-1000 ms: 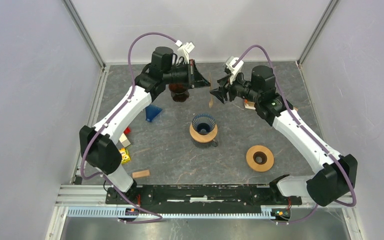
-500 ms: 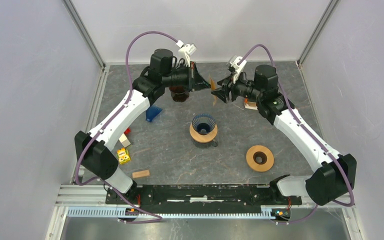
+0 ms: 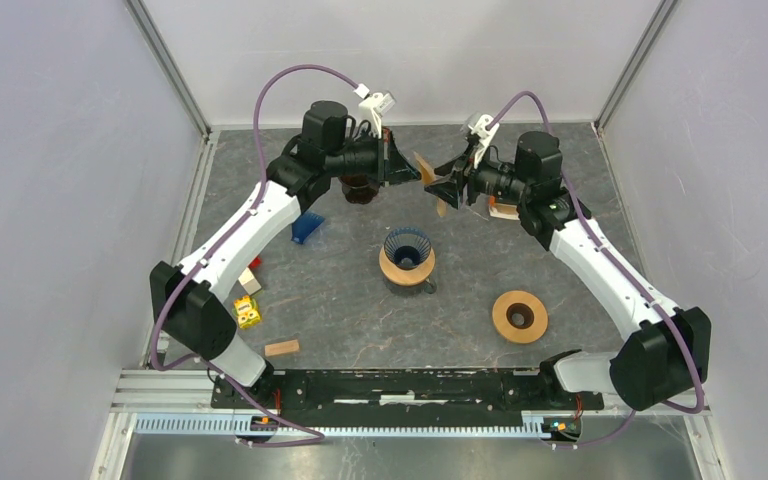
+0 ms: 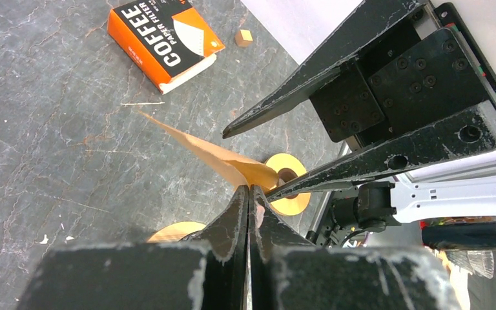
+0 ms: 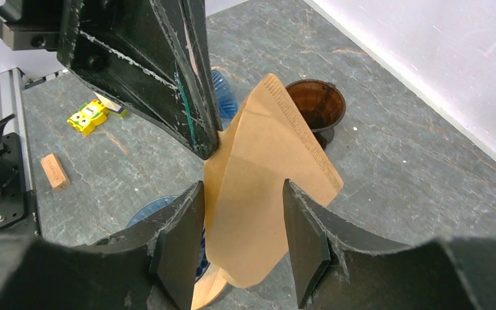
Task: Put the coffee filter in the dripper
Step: Place the coffee filter in the coffee dripper.
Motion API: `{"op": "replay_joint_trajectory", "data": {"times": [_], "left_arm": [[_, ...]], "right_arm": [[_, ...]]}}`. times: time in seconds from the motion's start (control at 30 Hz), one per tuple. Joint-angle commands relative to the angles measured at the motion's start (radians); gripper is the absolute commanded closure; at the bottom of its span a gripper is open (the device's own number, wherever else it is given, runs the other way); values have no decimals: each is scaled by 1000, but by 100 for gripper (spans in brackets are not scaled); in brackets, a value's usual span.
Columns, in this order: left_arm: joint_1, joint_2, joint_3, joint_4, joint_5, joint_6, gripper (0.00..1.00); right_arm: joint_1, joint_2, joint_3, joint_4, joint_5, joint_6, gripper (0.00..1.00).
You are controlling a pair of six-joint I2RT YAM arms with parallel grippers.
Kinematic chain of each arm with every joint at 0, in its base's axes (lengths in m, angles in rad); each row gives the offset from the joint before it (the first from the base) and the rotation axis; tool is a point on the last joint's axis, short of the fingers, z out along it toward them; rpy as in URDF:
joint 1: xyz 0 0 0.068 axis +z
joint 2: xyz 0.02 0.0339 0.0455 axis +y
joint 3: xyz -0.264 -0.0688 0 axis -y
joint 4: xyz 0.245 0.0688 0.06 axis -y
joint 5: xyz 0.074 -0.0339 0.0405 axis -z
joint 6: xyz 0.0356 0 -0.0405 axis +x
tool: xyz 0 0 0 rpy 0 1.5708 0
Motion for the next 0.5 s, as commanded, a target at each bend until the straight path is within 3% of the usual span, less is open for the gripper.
{"op": "replay_joint_trajectory", "data": {"times": [0.0,0.47], "left_arm": [[-11,-57,-10,37,-7,70,98],[-24,-71,-22,39,-12,95,98]], "right_arm": [[-16,-23,-14,73,-60,36,46],[-42,-12,-28,120,-106,110,47]]}}
